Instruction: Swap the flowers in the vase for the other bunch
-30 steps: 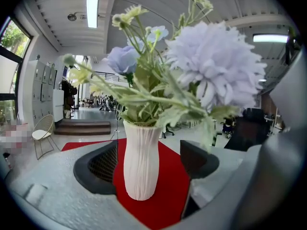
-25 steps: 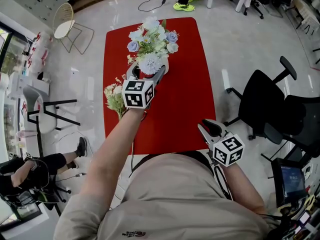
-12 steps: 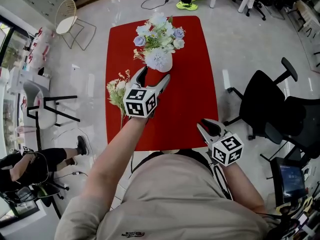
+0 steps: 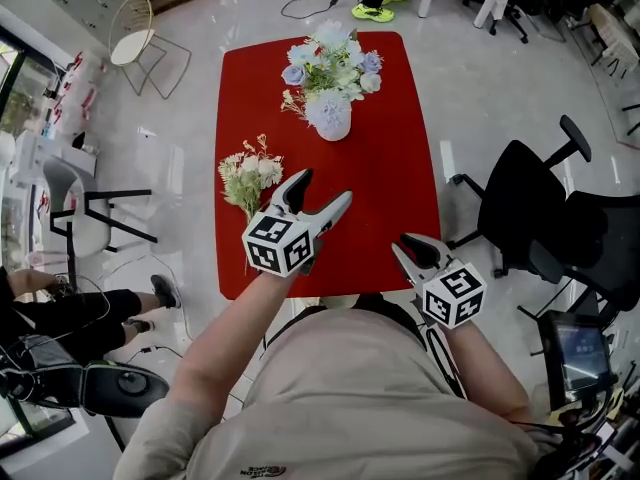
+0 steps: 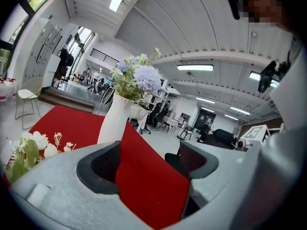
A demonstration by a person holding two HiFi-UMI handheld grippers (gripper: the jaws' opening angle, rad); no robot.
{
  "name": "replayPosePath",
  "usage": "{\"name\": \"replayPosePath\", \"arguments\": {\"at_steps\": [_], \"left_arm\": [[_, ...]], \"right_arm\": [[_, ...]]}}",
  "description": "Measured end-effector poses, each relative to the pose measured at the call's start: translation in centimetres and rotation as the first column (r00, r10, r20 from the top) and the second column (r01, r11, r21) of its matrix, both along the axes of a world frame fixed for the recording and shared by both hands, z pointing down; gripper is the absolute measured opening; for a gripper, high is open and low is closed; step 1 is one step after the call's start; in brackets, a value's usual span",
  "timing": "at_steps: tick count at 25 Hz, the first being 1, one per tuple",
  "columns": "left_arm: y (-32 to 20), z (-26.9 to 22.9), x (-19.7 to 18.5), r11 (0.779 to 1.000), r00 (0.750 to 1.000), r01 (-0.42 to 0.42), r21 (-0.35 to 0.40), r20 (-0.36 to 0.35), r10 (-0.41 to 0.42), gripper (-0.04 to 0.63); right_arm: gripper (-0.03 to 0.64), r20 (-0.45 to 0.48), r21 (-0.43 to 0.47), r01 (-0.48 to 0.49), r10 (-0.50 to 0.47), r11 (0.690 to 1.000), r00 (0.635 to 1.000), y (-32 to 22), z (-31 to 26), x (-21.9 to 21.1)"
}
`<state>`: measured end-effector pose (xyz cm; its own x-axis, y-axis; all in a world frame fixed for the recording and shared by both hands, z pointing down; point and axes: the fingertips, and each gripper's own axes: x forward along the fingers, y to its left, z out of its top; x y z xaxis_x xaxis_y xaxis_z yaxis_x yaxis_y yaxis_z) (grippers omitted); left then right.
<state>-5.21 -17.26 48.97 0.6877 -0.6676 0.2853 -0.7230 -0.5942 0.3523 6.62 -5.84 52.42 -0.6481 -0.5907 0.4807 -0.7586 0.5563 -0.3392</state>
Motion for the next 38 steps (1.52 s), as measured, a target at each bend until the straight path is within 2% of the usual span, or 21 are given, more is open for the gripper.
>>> {"name": "replayPosePath", "arguments": {"at_steps": [5,11,14,17,19,20,24,26,31,38], "left_arm": [[4.6,-0.5,-0.9,0.997,0.997,-0.073,-0.023,-0.030,0.072,0.390],[10.0,-0.5,-3.1,0.984,0.984,-0.176,-0.011,0.036,0.177,0.372],[12.2,-0.6,-4.8,0.978,0.976,-0.209,-0.006,0.065,0.209,0.287],[14.0,-0.4,-6.6,0.970,0.964,-0.243,-0.010,0.107,0.243,0.162],[15.1,-0.3,-7.6,0.967,0.960,-0.254,-0.023,0.116,0.255,0.048],[15.6,-0.2,-8.0,0.965,0.959,-0.259,-0.033,0.114,0.261,0.017],[17.3,0.7,-9.5,0.958,0.951,-0.278,-0.074,0.118,0.285,0.008],[18.0,0.9,-10.1,0.955,0.952,-0.282,-0.090,0.097,0.291,0.008],[19.7,0.3,-11.0,0.947,0.944,-0.311,-0.080,0.090,0.317,0.008],[20.7,-0.3,-13.5,0.959,0.958,-0.276,-0.065,0.060,0.280,0.008]], "right_arm": [[0.094,-0.012,0.013,0.007,-0.007,1.000,1.000,0.3,-0.6,-1.7],[0.089,-0.025,0.043,0.022,-0.021,0.999,0.999,0.3,-1.5,-4.5],[0.087,-0.033,0.062,0.032,-0.030,0.998,0.999,0.3,-1.9,-6.1],[0.083,-0.040,0.074,0.033,-0.030,0.997,0.999,0.6,-2.1,-7.8],[0.082,-0.047,0.077,0.038,-0.035,0.996,0.998,1.1,-2.1,-8.8],[0.081,-0.051,0.079,0.041,-0.037,0.996,0.998,1.3,-2.2,-9.3],[0.074,-0.058,0.091,0.047,-0.042,0.995,0.997,2.5,-2.5,-11.5],[0.071,-0.065,0.101,0.051,-0.044,0.994,0.997,3.1,-2.5,-12.4],[0.059,-0.086,0.124,0.060,-0.050,0.990,0.995,4.6,-2.9,-14.3],[0.039,-0.105,0.164,0.085,-0.069,0.983,0.992,6.3,-3.3,-16.9]]}}
